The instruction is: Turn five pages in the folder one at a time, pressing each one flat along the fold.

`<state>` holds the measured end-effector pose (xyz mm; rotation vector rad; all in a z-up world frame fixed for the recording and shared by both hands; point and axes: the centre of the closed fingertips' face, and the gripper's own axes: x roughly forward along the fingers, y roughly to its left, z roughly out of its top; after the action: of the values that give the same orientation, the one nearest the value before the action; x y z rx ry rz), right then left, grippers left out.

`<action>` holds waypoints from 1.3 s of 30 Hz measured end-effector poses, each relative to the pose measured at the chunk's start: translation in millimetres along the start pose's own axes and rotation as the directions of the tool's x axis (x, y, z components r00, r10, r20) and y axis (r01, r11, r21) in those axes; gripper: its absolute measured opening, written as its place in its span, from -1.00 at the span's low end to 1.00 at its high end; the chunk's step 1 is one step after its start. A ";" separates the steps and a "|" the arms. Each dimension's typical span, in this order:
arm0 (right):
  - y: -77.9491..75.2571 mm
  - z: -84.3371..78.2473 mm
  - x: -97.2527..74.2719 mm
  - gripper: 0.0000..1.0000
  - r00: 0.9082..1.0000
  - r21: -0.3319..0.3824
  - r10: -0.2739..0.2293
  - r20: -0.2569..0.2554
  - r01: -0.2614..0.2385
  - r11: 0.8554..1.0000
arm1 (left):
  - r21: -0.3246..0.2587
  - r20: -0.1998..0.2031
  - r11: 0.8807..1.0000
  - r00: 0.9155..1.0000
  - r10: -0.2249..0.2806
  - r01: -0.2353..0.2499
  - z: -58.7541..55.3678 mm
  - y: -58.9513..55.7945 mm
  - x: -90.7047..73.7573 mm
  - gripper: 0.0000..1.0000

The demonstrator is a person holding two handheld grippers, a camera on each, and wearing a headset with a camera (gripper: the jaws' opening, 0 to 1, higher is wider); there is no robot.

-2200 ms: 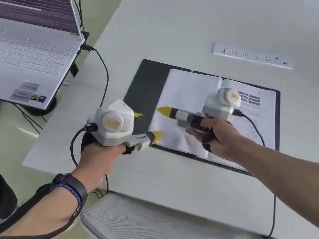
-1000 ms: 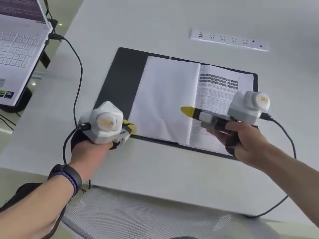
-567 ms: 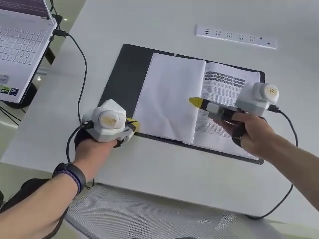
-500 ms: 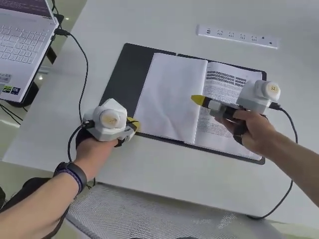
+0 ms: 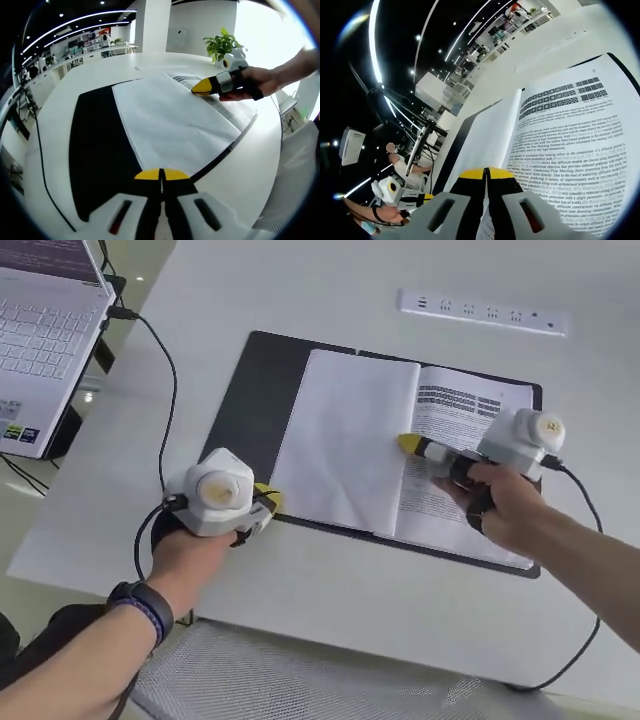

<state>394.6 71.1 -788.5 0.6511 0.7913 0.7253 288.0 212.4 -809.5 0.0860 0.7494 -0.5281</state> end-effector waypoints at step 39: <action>-62.0 98.4 63.9 -1.00 0.980 0.186 -0.006 0.198 -0.032 0.982 | 0.061 0.003 0.998 1.000 0.029 -0.029 4.0 -1.8 -3.1 -1.00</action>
<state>525.7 60.6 -806.5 0.8859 0.6771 0.5912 287.8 211.1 -804.3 0.1530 0.7291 -0.5236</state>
